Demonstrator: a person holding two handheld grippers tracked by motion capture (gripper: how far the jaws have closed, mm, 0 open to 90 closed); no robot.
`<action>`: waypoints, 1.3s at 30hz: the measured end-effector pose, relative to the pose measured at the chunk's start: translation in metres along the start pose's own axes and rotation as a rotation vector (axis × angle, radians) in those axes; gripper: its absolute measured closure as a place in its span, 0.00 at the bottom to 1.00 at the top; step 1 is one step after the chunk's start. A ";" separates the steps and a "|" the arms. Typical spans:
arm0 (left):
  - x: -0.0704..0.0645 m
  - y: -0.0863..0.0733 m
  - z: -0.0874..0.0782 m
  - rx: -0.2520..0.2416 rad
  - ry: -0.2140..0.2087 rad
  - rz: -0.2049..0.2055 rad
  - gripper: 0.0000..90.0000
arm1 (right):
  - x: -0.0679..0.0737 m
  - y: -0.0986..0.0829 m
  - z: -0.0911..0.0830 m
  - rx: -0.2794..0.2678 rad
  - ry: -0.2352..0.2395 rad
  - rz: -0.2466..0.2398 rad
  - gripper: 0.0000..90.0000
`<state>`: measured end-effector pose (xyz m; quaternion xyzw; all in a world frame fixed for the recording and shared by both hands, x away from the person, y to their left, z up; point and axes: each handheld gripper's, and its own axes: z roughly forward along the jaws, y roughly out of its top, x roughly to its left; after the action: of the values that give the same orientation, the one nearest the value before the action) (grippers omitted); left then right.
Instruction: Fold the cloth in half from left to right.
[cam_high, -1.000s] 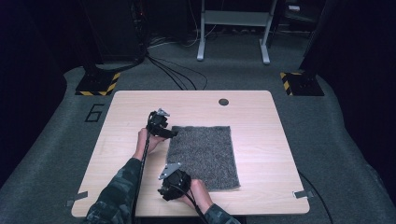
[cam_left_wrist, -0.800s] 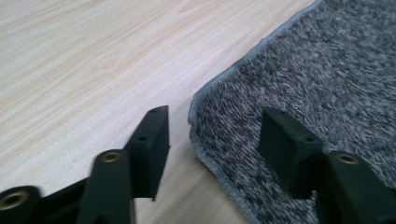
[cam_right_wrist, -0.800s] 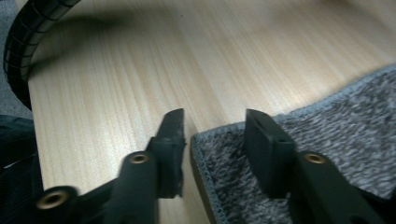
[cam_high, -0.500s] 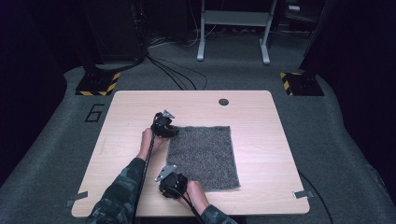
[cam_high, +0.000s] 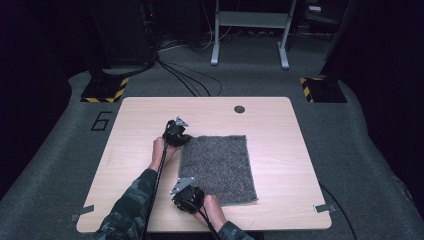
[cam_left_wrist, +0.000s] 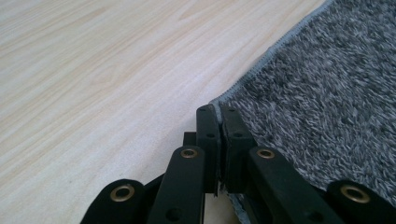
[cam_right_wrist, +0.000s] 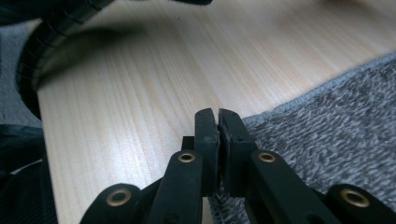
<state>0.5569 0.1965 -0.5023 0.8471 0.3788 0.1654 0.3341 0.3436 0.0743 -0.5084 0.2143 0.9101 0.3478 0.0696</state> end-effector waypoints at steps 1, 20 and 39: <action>0.001 0.000 -0.003 0.004 0.003 0.009 0.97 | 0.000 -0.001 -0.003 -0.039 -0.003 -0.004 0.97; 0.003 0.022 -0.030 -0.021 -0.003 -0.008 0.98 | -0.006 0.006 -0.042 -0.163 -0.012 0.017 0.97; 0.018 0.057 -0.076 0.042 0.093 0.011 0.97 | 0.002 0.037 -0.069 -0.296 -0.026 -0.038 0.97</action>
<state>0.5586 0.2153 -0.4076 0.8474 0.3925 0.1985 0.2975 0.3354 0.0589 -0.4322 0.1890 0.8517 0.4741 0.1188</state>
